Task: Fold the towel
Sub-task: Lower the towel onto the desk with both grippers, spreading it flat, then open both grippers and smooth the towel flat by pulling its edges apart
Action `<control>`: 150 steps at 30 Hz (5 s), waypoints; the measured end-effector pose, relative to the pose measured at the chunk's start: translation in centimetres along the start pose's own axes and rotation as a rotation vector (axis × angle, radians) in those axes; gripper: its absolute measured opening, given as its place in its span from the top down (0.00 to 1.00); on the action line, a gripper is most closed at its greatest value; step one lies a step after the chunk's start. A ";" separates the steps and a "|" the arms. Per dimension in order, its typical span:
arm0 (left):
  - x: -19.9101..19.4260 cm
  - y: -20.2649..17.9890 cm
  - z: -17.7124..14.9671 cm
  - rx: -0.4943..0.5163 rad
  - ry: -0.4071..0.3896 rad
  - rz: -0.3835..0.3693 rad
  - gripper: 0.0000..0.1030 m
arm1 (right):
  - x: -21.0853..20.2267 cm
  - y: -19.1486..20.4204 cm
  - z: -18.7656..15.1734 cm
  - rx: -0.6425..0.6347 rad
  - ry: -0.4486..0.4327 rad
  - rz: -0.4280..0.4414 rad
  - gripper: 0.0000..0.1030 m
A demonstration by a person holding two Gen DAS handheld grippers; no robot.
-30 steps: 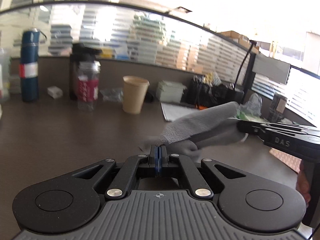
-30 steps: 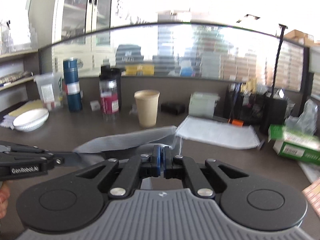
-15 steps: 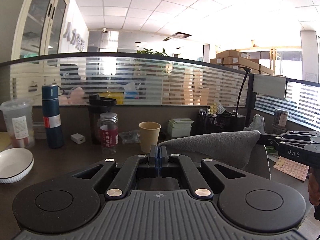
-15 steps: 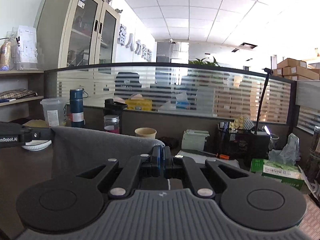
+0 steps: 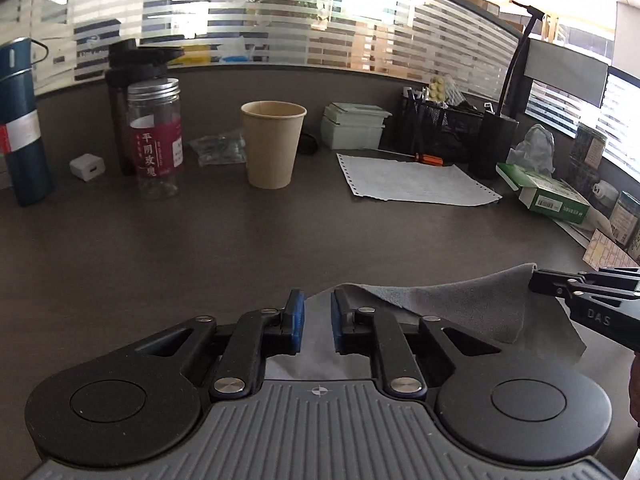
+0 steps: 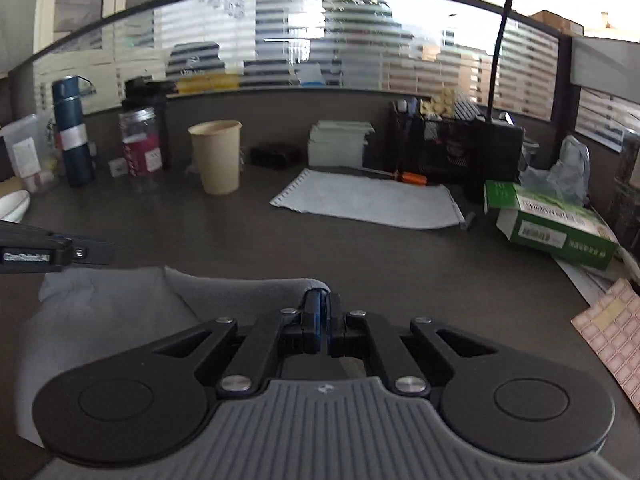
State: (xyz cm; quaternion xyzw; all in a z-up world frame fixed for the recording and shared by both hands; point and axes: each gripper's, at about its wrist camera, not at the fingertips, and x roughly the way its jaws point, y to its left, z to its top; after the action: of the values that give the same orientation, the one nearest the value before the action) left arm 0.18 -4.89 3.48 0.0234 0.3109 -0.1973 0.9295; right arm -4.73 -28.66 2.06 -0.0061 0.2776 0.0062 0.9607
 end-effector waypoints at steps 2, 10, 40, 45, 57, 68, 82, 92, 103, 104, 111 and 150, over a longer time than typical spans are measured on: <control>-1.8 0.3 -0.6 -0.002 -0.020 0.013 0.73 | 1.5 -0.9 -0.6 0.015 0.053 -0.032 0.96; -6.1 -1.3 -4.7 0.022 0.019 -0.040 0.65 | 0.2 -2.2 -0.5 0.014 0.023 -0.117 0.81; -3.9 1.3 -5.1 0.016 0.112 0.120 0.58 | 0.6 0.2 1.7 -0.074 -0.008 0.170 0.96; -3.7 2.4 -5.0 0.006 0.115 0.145 0.53 | 2.9 -1.4 4.5 -0.046 -0.028 0.121 0.96; -4.5 2.1 -3.6 0.014 0.050 0.102 0.54 | 2.4 -2.3 2.6 -0.014 0.018 0.122 0.89; -1.5 3.4 -2.5 -0.073 0.077 0.134 0.77 | -0.2 2.1 -1.8 -0.198 0.076 0.215 0.87; -0.5 6.6 1.6 -0.076 0.064 0.236 0.68 | -0.6 1.7 -2.3 -0.167 0.049 0.225 0.86; -4.1 6.0 -1.7 -0.093 0.035 0.285 0.52 | -0.5 1.2 -1.9 -0.127 0.062 0.239 0.84; -7.3 2.9 -6.8 -0.090 0.101 0.146 0.52 | -0.7 1.2 -2.2 -0.133 0.049 0.241 0.82; -7.1 2.8 -6.8 -0.094 0.097 0.141 0.52 | -0.7 1.2 -2.3 -0.135 0.046 0.240 0.82; -6.2 1.8 -7.0 -0.101 0.079 0.115 1.00 | -0.8 1.4 -2.5 -0.147 0.031 0.221 0.78; -7.5 -1.2 -6.1 0.047 0.083 0.108 0.93 | -0.7 0.7 -2.4 -0.131 0.035 0.239 0.72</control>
State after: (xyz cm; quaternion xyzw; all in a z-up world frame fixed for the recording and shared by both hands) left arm -9.24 -2.34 3.12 0.0699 0.3427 -0.1529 0.9243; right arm -6.65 -28.04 0.39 -0.0361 0.2921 0.1385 0.9456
